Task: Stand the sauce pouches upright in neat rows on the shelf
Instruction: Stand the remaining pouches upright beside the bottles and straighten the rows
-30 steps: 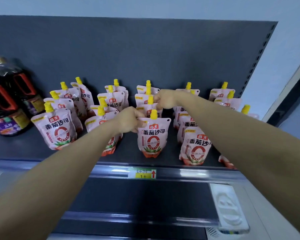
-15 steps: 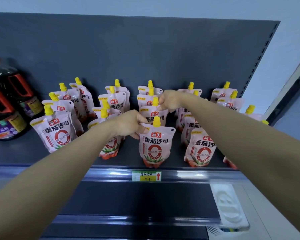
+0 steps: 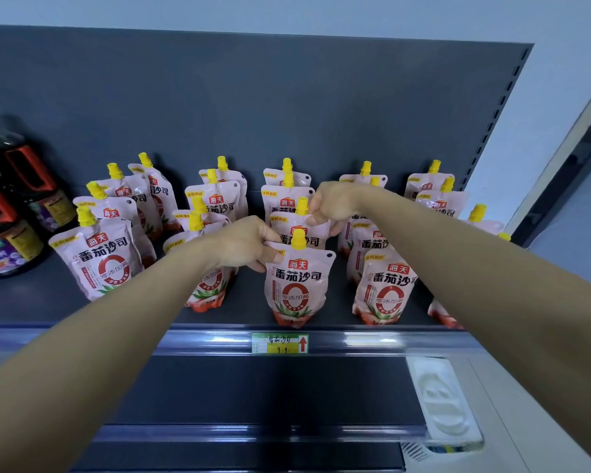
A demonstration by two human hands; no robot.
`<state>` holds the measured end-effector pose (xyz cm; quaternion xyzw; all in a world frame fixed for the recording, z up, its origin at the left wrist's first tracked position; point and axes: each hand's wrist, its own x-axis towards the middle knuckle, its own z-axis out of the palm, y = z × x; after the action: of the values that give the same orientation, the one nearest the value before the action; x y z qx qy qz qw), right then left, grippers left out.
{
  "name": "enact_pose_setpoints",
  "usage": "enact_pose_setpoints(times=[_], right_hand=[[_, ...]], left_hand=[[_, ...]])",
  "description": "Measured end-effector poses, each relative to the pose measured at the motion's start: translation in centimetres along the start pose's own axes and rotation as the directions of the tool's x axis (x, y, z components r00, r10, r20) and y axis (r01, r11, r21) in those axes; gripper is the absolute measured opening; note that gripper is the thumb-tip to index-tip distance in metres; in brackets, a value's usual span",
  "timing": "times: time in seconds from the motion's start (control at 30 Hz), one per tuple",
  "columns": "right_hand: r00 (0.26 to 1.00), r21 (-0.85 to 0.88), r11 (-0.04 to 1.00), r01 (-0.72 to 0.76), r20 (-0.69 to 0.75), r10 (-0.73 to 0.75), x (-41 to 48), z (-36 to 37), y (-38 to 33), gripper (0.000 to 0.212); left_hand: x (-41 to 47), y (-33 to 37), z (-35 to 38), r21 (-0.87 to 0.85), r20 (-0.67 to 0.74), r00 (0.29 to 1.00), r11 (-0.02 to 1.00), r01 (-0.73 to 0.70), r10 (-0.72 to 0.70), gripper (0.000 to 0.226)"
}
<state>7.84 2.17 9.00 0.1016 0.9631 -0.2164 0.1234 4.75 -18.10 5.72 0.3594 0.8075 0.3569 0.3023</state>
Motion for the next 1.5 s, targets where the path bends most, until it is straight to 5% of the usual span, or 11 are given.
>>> enact_pose_setpoints(times=[1.07, 1.17, 1.3, 1.5], right_hand=[[0.997, 0.071, 0.995, -0.075, 0.006, 0.074, -1.7, -2.0, -1.1, 0.03], [0.996, 0.171, 0.982, -0.086, 0.001, 0.087, -2.4, -3.9, -0.9, 0.026], [0.973, 0.132, 0.989, -0.072, -0.207, 0.099, -2.6, -5.4, -0.6, 0.028], [0.933, 0.024, 0.997, -0.068, -0.352, 0.072, -0.4, -5.5, -0.9, 0.029]], left_hand=[[-0.8, 1.0, -1.5, 0.045, 0.077, 0.996, 0.998, -0.05, 0.047, 0.033], [-1.1, 1.8, -2.5, -0.031, -0.036, 0.991, 0.991, -0.13, 0.129, 0.025], [0.0, 2.9, -4.4, 0.025, -0.291, 0.933, 0.976, -0.216, 0.214, 0.015], [3.1, 3.7, -6.7, 0.201, -0.402, 0.894, 0.972, -0.126, 0.199, 0.022]])
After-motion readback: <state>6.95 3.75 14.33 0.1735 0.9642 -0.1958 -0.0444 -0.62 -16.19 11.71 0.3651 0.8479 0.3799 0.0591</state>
